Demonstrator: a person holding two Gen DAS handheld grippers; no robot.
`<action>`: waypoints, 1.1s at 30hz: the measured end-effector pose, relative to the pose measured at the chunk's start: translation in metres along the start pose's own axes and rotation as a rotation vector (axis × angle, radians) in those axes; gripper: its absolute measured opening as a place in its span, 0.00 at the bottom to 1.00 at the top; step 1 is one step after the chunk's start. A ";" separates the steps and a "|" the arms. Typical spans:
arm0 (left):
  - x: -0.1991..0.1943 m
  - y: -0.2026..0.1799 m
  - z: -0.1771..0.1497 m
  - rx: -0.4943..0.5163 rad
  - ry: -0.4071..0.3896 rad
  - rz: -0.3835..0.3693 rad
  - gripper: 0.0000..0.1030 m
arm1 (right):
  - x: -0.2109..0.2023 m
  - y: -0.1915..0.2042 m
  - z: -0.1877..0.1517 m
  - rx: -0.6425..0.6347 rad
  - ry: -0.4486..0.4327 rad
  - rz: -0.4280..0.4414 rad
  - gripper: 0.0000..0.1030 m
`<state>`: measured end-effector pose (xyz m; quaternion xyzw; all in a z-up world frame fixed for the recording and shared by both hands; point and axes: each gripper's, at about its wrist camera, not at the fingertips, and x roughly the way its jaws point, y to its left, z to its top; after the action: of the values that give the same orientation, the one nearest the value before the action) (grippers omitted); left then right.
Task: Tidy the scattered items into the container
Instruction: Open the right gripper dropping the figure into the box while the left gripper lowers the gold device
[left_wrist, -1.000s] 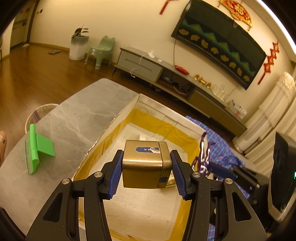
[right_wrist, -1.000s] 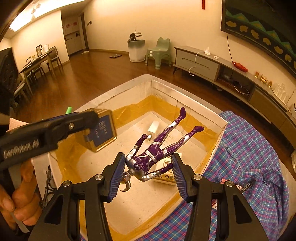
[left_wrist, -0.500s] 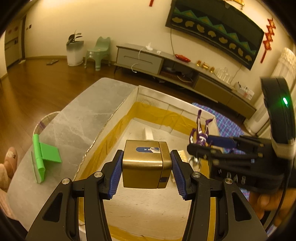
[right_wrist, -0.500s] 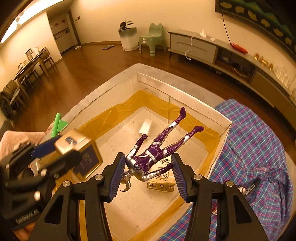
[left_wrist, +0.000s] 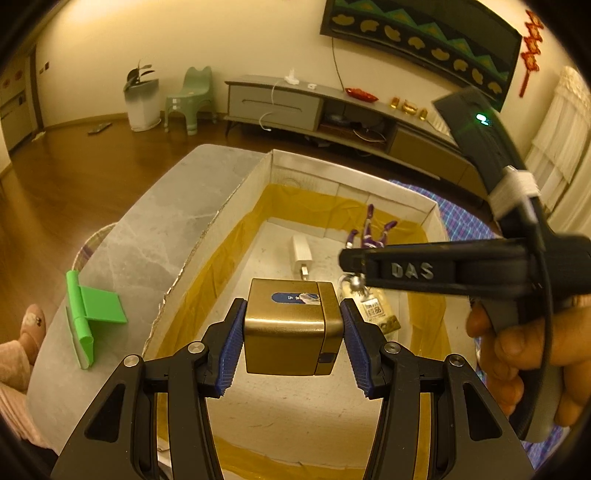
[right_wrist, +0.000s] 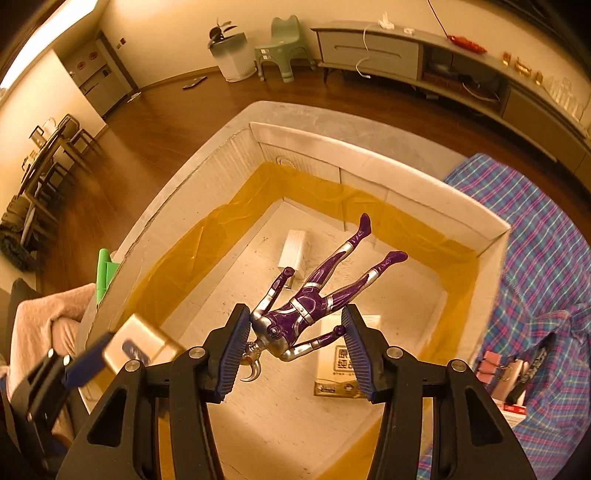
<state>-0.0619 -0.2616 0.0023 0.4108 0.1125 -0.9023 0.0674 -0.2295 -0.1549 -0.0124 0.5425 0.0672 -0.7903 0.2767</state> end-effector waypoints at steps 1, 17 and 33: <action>0.001 0.000 0.000 0.005 0.004 0.004 0.51 | 0.002 -0.001 0.002 0.009 0.005 0.003 0.51; 0.023 0.014 0.003 -0.028 0.073 0.052 0.52 | 0.021 0.000 0.019 0.049 0.027 -0.043 0.52; 0.015 0.019 0.008 -0.056 0.064 0.058 0.53 | 0.003 -0.006 0.015 0.059 0.013 -0.027 0.59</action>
<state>-0.0735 -0.2828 -0.0068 0.4404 0.1279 -0.8829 0.1013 -0.2462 -0.1572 -0.0105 0.5549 0.0529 -0.7919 0.2494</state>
